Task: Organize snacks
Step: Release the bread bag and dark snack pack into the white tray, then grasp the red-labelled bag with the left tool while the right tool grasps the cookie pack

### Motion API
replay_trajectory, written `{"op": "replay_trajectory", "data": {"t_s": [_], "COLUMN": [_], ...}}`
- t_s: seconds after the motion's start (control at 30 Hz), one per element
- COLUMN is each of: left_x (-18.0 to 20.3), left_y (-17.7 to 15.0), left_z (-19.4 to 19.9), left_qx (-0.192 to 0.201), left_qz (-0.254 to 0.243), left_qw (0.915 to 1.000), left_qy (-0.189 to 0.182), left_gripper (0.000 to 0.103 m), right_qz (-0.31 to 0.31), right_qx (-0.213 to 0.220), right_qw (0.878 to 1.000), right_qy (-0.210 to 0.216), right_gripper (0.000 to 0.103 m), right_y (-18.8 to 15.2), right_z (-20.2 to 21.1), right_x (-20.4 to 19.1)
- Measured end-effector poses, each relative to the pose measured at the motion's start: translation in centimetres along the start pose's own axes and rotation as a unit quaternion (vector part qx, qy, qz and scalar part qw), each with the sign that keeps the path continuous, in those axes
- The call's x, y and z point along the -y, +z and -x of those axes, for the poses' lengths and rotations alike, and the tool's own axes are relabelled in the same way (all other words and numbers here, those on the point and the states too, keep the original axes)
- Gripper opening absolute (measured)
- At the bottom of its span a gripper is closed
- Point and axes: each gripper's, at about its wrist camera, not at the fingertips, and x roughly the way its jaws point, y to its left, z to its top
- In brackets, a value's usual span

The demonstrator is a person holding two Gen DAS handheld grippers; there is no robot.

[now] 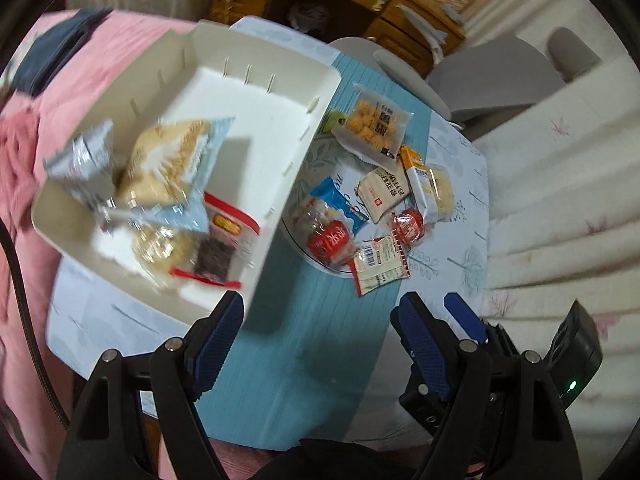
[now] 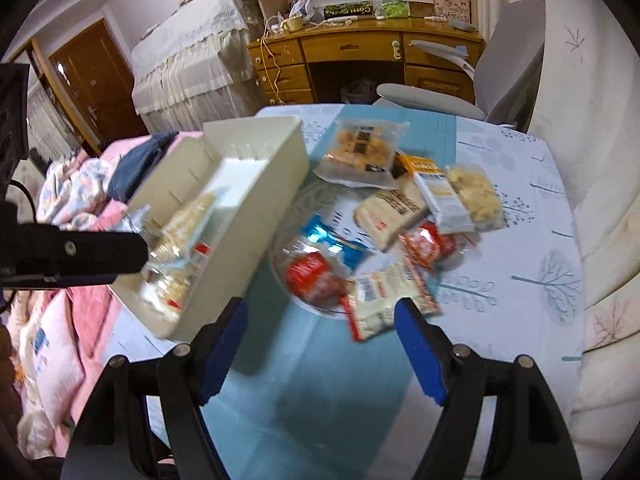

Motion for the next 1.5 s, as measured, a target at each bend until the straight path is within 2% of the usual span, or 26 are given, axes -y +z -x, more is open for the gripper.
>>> {"op": "replay_trajectory", "data": {"t_s": [0.23,0.57,0.73,1.0,1.13,1.3,1.5], "left_x": [1.3,2.1,2.7,2.4,2.5,2.4,2.0], "left_y": [-0.5,0.7,1.6,2.7,3.1,3.5,3.9], "left_z": [-3.1,-8.4,-11.3,-15.0,-16.5,-18.0,-18.5], "left_qx": [-0.003,-0.027,-0.043,-0.058,-0.066,-0.076,-0.074], "left_qz": [0.078,0.163,0.172,0.189,0.188,0.189,0.187], "left_qw": [0.9968,0.9843,0.9801,0.9717,0.9695,0.9695,0.972], "left_qy": [0.013,0.064,0.089,0.129,0.143,0.137,0.123], "left_gripper": [0.079,0.079,0.078,0.071,0.063,0.048,0.045], "right_qz": [0.045,0.136,0.17,0.191,0.202,0.197,0.206], "right_qx": [-0.019,-0.018,-0.017,-0.021,-0.011,-0.022,-0.014], "right_qw": [0.999,0.99,0.985,0.981,0.979,0.979,0.978], "right_qy": [-0.008,0.01,0.031,0.035,0.031,0.038,0.038], "right_gripper": [0.076,0.076,0.076,0.076,0.076,0.075,0.068], "right_y": [-1.1,-1.9,-2.1,-2.3,-2.4,-2.3,-2.7], "right_z": [-1.7,-5.0,-6.7,-9.2,-9.7,-10.7,-10.7], "right_x": [2.8,3.8,4.0,4.4,4.4,4.6,4.4]}}
